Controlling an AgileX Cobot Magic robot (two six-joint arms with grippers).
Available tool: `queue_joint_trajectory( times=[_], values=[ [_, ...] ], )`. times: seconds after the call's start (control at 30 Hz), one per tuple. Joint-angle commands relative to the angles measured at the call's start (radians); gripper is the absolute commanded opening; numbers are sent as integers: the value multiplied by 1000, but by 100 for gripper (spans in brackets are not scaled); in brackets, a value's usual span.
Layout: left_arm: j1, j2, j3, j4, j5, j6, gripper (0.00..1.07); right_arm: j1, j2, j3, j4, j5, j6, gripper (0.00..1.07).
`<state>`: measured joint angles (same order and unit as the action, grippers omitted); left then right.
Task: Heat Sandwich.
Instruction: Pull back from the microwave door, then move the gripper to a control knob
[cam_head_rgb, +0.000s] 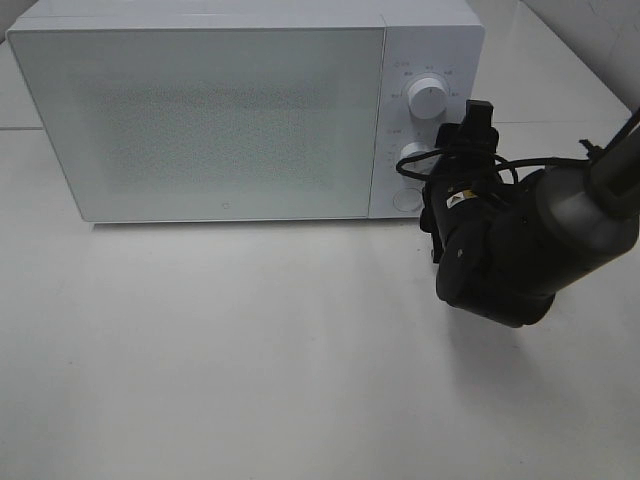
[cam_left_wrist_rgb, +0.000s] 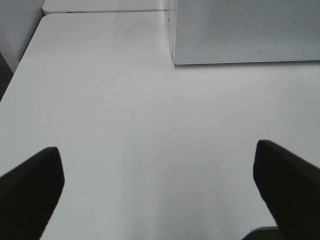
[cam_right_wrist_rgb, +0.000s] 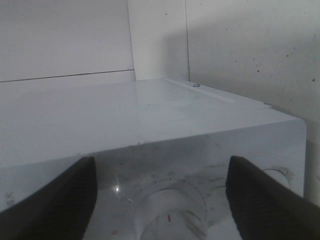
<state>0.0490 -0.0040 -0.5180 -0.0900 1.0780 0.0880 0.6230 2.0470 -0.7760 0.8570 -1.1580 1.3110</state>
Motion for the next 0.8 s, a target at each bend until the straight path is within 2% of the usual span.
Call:
queue_joint_trajectory(
  times=[0.03, 0.27, 0.43, 0.63, 0.8],
  values=[
    [2, -19, 1, -5, -11, -4, 98, -2, -13, -8, -43, -13, -22, 76],
    [2, -19, 1, -5, -11, -4, 98, -2, -27, -1, -62, 22, -23, 76],
    [2, -19, 1, -5, -11, -4, 98, -2, -54, 41, -73, 35, -38, 76],
    [2, -19, 1, -5, -11, -4, 98, -2, -124, 134, -107, 81, -71, 76],
    [2, -19, 1, -5, -11, -4, 98, -2, -192, 202, -192, 122, -125, 75]
  ],
)
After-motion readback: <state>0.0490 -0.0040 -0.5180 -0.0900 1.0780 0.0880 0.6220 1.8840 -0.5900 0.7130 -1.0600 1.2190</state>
